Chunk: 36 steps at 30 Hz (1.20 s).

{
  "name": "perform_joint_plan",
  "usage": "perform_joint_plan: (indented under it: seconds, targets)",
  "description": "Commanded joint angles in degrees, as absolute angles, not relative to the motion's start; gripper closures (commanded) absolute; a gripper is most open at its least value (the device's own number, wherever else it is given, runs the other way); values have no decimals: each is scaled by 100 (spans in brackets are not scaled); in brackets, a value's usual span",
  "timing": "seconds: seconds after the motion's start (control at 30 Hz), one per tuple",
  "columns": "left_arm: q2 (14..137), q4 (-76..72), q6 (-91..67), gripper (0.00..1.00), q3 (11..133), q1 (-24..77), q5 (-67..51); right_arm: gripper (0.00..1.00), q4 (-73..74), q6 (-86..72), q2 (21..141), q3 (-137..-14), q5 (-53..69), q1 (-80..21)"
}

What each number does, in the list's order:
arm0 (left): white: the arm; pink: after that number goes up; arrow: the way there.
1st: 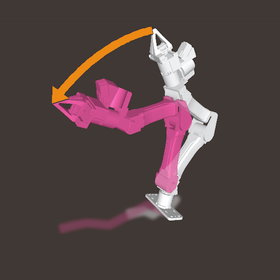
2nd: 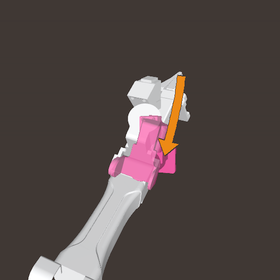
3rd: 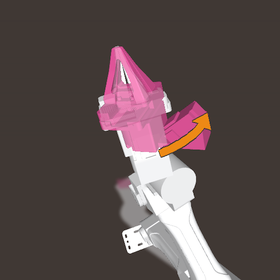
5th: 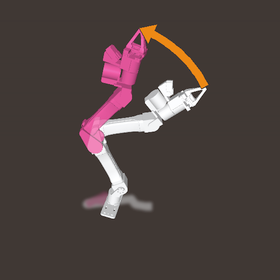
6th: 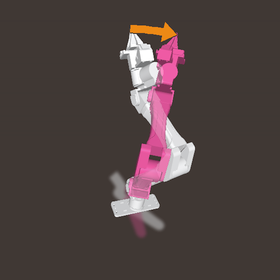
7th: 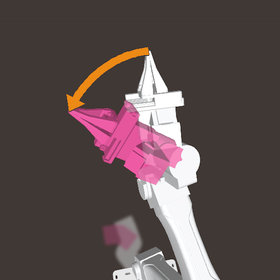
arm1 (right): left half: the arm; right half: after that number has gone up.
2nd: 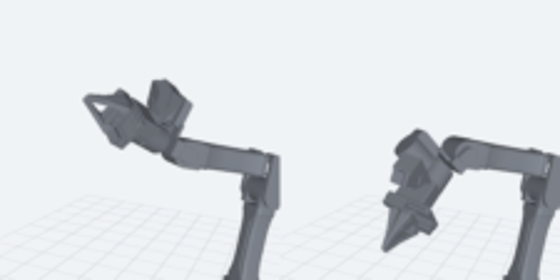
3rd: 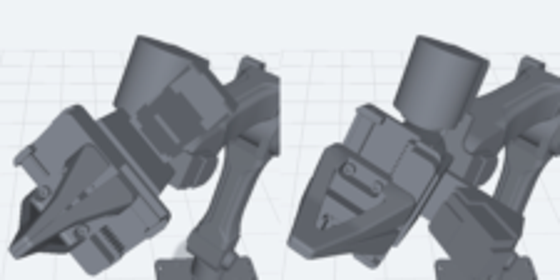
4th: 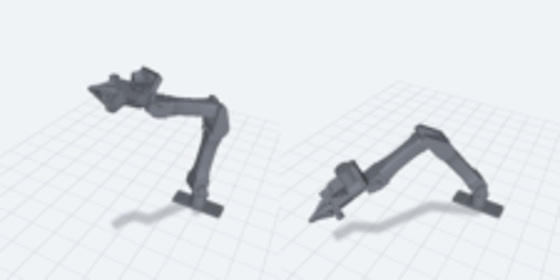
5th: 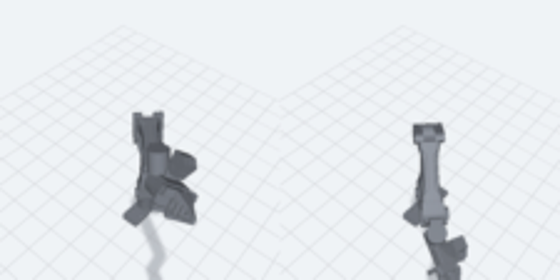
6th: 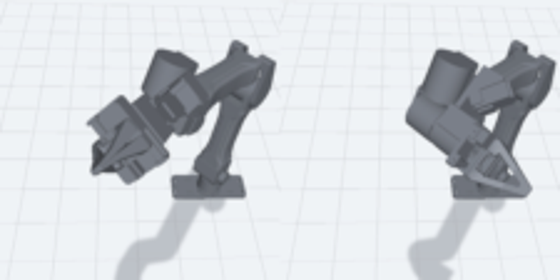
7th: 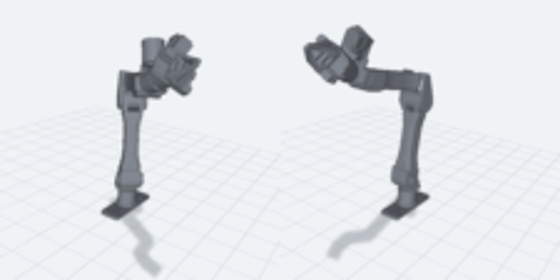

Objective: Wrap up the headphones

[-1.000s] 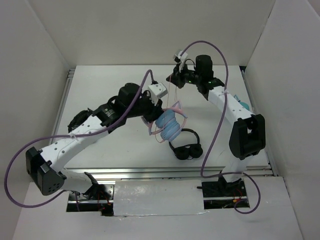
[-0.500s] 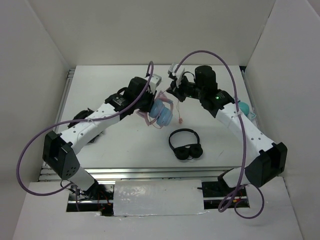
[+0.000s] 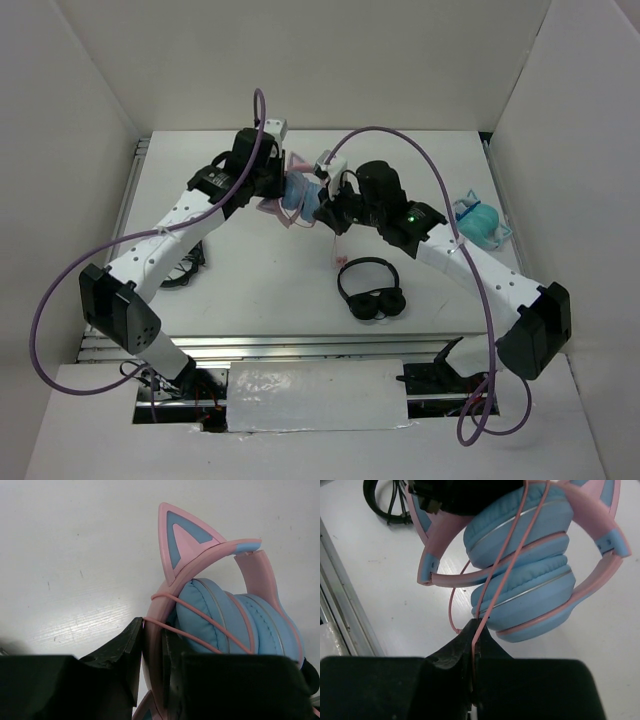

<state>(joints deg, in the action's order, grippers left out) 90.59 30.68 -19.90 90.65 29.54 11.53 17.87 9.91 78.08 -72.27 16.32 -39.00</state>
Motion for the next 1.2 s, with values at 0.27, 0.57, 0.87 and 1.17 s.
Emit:
perform_joint_plan:
  seconds: [0.27,0.57,0.87,1.17]
  targets:
    - [8552,2874,-2338,100,9826,2549,2101,90,1503,527,7348,-6627,2329,-4034]
    - [8086,2698,-2356,100,9914,2602,1627,85,625,527,7505,-6188,2866,-4095]
    - [7753,2944,-2224,100,10441,2619,721,71,-1023,448,7699,-5381,2320,-4070]
    - [7532,3392,-2101,100,11257,2645,167,37,-3804,115,8858,-4746,2986,-3999]
